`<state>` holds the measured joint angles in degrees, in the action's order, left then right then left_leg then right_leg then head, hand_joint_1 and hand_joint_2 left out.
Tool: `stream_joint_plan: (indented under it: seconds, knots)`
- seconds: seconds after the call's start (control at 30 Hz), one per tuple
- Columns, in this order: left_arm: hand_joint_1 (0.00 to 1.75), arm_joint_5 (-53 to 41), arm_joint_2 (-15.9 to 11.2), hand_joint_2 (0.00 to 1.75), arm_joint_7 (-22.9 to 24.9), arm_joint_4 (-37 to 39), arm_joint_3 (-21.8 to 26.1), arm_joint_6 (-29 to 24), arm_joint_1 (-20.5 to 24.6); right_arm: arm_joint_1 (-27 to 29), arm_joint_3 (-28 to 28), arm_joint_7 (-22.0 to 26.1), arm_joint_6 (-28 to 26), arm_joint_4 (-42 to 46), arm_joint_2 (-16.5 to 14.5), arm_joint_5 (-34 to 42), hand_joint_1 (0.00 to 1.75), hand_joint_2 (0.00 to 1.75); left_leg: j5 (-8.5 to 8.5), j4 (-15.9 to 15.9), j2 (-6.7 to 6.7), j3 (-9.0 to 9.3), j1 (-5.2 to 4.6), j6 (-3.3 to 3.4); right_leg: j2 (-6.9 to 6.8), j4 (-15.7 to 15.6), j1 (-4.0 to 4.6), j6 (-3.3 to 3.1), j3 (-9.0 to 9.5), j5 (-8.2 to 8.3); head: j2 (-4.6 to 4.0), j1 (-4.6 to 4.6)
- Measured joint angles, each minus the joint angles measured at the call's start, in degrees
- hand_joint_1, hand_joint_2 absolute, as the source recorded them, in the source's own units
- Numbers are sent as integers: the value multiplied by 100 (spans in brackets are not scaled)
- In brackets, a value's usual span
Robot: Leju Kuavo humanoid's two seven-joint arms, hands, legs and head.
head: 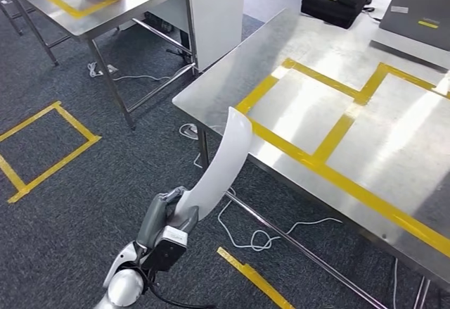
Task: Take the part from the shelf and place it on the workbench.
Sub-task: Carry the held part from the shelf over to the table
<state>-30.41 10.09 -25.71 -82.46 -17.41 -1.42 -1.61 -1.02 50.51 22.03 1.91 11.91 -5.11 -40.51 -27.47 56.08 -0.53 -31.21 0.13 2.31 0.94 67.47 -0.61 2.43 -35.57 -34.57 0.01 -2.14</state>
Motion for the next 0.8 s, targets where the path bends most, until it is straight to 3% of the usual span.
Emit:
stream_joint_plan:
  seconds: [0.07, 0.1, 0.17, 0.2, 0.27, 0.3, 0.37, 0.43, 0.5, 0.53, 0.57, 0.6, 0.63, 0.67, 0.7, 0.73, 0.8]
  knots:
    - [175, -39, 2, 175, 1, -1, -18, -1, -4, 5, 15, 0, 3, 0, 1, -15, 0, 0, -87, 1, 129, 84, -6, -5, -41, 548, -10, 38, -413, -118, 1, 0]
    - [175, -48, 2, 175, 1, -1, -26, -1, -4, 22, 26, 0, 3, 0, 3, -19, 0, 0, -137, 1, 188, 148, -5, -12, -55, 531, -11, 55, -477, -1, 1, -3]
    - [175, -59, 4, 175, 1, -1, -42, -1, -2, 48, 46, 1, 3, 0, 13, -23, 0, 0, -260, 0, 308, 315, -1, -43, -165, -119, -9, 59, -292, 530, 1, -4]
    - [175, -59, 4, 175, 1, -2, -50, -1, 1, 48, 51, 1, 3, -1, 19, -25, 0, 0, -320, -3, 369, 393, -7, -69, -276, -472, 14, 46, -172, 720, 0, -5]
    - [175, -65, 4, 175, 7, -5, -72, -4, 16, 29, 56, 5, 6, -2, 24, -37, 0, 0, -424, -4, 476, 474, -40, -135, -448, -865, 66, -56, -24, 808, 1, -2]
    - [175, -74, 4, 175, 13, -9, -84, -12, 25, 24, 58, 7, 10, -2, 24, -51, 0, 0, -453, 4, 517, 503, -57, -166, -452, -883, 85, -117, -14, 751, 1, 9]
    - [175, -105, 10, 175, 32, -28, -105, -48, 62, 38, 59, 9, 23, -2, 24, -90, 0, 0, -491, 71, 534, 536, -62, -217, -329, -903, 63, -218, 54, 738, 2, 33]
    - [175, -136, 17, 175, 44, -59, -114, -104, 123, 38, 60, 11, 38, -2, 26, -135, 0, 0, -542, 451, 352, 383, -30, -261, -207, -911, 36, -282, 139, 696, 2, 48]
    - [175, -151, 16, 175, 51, -85, -108, -167, 171, 12, 60, 10, 59, -2, 28, -189, 0, 0, -781, 1173, 165, -55, 1, -304, -79, -917, 28, -328, 214, 634, 2, 60]
    - [175, -153, 14, 175, 54, -94, -104, -197, 181, 5, 60, 4, 70, -2, 28, -216, 0, 0, -945, 1508, 136, -303, 9, -319, -6, -917, 28, -338, 258, 595, 2, 61]
    - [175, -153, 12, 175, 55, -103, -100, -220, 184, 5, 60, -1, 83, -2, 28, -243, 0, 0, -1065, 1719, 126, -505, 11, -325, 70, -917, 30, -341, 315, 552, 2, 61]
    - [175, -153, 11, 175, 56, -115, -98, -239, 185, 16, 60, -9, 92, -2, 28, -266, 0, 0, -1081, 1763, 120, -636, 8, -317, 149, -918, 33, -338, 383, 504, 2, 60]
    - [175, -151, 11, 175, 55, -132, -98, -256, 186, 28, 60, -17, 99, -2, 28, -287, 0, 0, -960, 1618, 104, -681, 1, -294, 224, -919, 37, -334, 457, 455, 2, 61]
    - [175, -150, 11, 175, 53, -153, -97, -273, 187, 37, 60, -21, 106, -2, 28, -305, 0, 0, -707, 1335, 59, -670, -9, -255, 295, -921, 40, -328, 530, 406, 2, 60]
    - [175, -149, 10, 175, 49, -172, -97, -294, 188, 46, 60, -26, 113, -4, 24, -320, 0, 0, -343, 975, -43, -643, -24, -202, 362, -924, 37, -318, 572, 358, 2, 60]
    - [175, -148, 6, 175, 41, -185, -97, -316, 187, 50, 60, -30, 123, -9, 18, -333, 0, 0, -100, 687, -155, -619, -47, -147, 436, -924, 33, -293, 616, 311, 2, 53]
    - [175, -151, 0, 175, 21, -205, -95, -352, 174, 46, 60, -41, 143, -17, 4, -366, 0, 0, 162, 374, -318, -580, -93, -43, 552, -913, 19, -212, 646, 238, 2, 49]
